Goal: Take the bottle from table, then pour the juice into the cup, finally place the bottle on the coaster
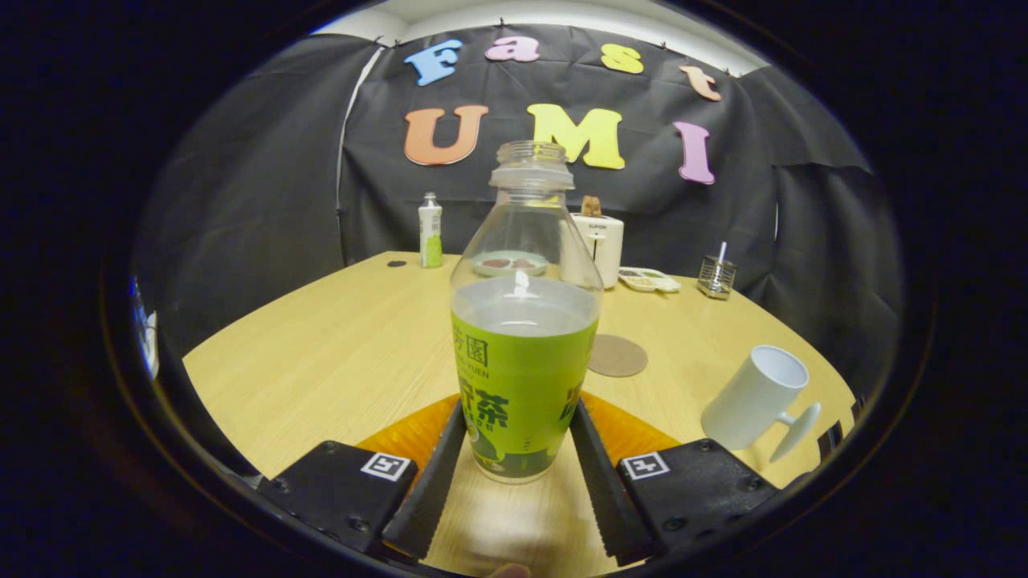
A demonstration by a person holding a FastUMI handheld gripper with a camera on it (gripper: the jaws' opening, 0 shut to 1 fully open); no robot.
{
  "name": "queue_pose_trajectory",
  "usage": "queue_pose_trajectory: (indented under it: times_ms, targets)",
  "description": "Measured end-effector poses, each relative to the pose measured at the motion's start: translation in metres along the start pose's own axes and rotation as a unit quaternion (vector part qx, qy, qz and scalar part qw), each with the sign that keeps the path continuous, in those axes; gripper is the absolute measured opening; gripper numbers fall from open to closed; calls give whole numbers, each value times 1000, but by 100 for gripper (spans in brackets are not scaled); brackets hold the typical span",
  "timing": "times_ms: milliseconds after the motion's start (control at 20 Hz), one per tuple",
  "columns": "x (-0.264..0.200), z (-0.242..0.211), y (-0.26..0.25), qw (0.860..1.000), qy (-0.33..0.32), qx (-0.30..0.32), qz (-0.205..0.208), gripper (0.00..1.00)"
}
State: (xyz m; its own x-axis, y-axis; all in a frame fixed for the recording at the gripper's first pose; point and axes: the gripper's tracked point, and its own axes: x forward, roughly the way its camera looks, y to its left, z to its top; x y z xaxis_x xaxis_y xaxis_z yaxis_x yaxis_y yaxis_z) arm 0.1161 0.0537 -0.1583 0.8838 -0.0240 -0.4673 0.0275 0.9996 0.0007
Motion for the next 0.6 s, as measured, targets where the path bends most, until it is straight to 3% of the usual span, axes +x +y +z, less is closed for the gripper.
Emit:
queue_pose_trajectory:
  times_ms: [400,600]
  targets:
    - [-14,18,-15,998,-8,60,4,79]
    - [-21,34,-9,993,-12,110,40,79]
